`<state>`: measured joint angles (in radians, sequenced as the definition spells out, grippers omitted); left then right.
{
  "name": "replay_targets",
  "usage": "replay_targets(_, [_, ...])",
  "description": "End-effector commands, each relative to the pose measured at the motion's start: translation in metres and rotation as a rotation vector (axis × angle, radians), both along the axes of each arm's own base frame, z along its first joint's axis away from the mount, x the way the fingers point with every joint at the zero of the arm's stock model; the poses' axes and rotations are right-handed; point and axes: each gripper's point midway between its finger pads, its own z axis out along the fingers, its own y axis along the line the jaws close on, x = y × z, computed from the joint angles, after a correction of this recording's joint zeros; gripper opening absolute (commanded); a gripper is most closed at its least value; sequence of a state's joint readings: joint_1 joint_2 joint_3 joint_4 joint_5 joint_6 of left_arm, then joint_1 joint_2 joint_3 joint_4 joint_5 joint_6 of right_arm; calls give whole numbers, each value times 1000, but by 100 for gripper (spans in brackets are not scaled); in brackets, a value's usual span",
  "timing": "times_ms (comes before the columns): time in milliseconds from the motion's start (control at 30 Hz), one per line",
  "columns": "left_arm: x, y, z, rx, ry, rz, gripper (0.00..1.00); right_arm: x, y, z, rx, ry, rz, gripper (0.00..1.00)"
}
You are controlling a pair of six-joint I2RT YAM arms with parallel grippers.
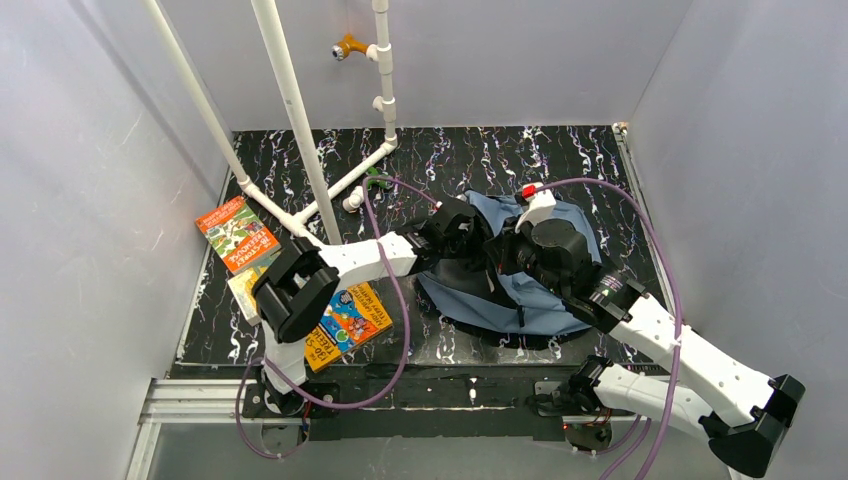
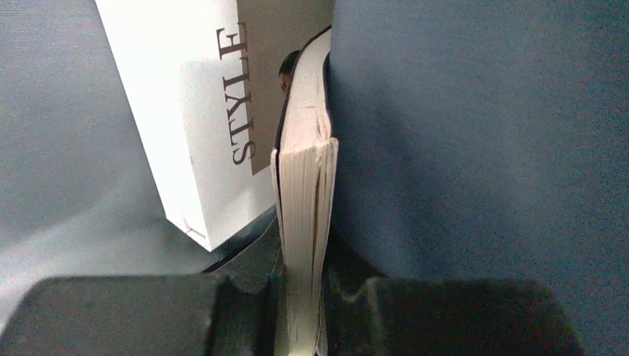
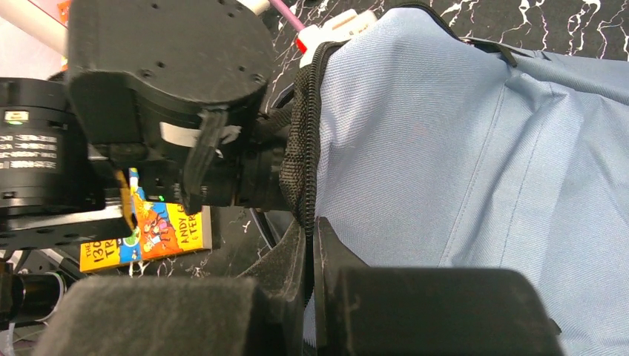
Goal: Pack the student bag
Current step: Place the book in the student bag.
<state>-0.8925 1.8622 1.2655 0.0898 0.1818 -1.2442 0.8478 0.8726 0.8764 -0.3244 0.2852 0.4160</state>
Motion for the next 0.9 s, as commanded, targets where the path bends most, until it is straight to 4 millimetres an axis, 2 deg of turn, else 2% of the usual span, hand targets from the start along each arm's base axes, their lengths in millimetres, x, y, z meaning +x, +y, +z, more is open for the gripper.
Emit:
replay_targets(0, [9, -7, -10, 13, 20, 42, 6, 2, 10, 37, 103, -62, 21, 1])
replay_targets(133, [9, -2, -20, 35, 29, 60, 22, 2, 6, 38, 97, -70, 6, 1])
replay_targets(300, [5, 12, -18, 63, 12, 56, 54, 3, 0, 35, 76, -70, -12, 1])
replay_targets(467, [-8, 30, -8, 78, -22, 19, 67, 3, -5, 33, 56, -74, -27, 1])
replay_targets(567, [-13, 43, -1, 103, -58, 9, 71, 3, -7, 33, 49, -76, -30, 1])
replay_targets(667, [-20, 59, -6, 164, -63, 10, 73, 4, -7, 32, 40, -76, -33, 1])
replay_targets(800, [-23, 65, -6, 164, -64, 16, 54, 4, -6, 32, 40, -74, -28, 1])
replay_targets(867, [-24, 61, -9, 160, -52, 6, 49, 4, -5, 31, 43, -72, -25, 1])
